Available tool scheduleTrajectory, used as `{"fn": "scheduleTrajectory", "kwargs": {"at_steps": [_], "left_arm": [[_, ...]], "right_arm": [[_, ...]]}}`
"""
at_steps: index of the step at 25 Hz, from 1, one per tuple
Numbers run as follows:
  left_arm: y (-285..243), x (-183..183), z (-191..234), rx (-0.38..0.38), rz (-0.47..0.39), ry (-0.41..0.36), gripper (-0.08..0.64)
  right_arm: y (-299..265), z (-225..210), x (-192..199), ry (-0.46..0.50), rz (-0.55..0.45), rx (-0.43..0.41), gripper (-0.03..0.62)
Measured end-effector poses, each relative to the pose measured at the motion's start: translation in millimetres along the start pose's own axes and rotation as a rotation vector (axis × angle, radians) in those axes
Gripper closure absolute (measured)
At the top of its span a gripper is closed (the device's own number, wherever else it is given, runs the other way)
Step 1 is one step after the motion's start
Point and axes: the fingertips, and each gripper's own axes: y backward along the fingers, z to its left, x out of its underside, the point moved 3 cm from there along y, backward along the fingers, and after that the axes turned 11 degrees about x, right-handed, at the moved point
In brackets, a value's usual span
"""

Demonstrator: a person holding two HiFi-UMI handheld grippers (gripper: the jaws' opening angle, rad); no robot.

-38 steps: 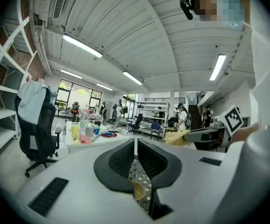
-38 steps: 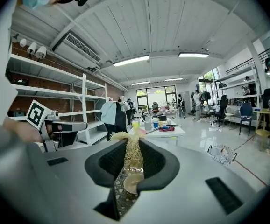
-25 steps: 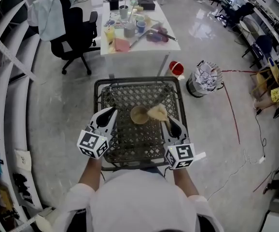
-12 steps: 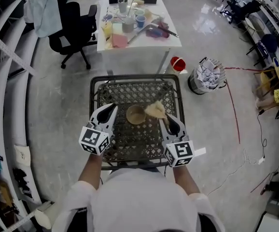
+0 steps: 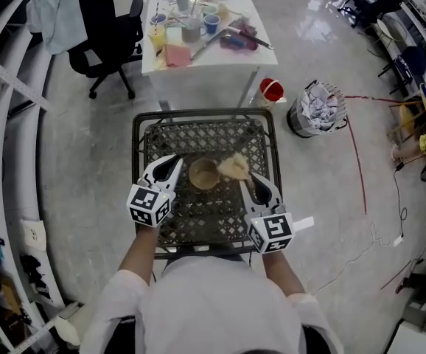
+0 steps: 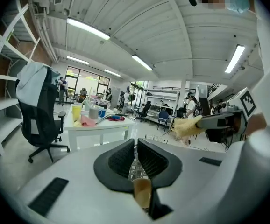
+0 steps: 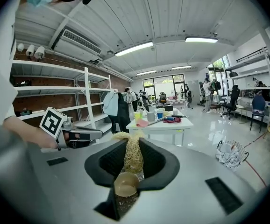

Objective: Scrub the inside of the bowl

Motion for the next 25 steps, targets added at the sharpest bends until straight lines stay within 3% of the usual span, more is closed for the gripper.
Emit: {"fn": "scheduleTrajectory", "kwargs": {"at_steps": [10,19,25], "left_arm": [[-37,49,11,0.027,0.141,0.064,0.515],[-51,114,27,-0.027,0.290,0.236,0.514],[-59,151,32,-0.018,0.383,0.350,0.514]], "right_arm": [[-16,7,2,0.003,0.019,-0.039,0.505],[-20,-1,9,-0.009,0.039,-0.029,0.505],[-25,-2,15,-0.016,0.052,-0.027,0.505]]}}
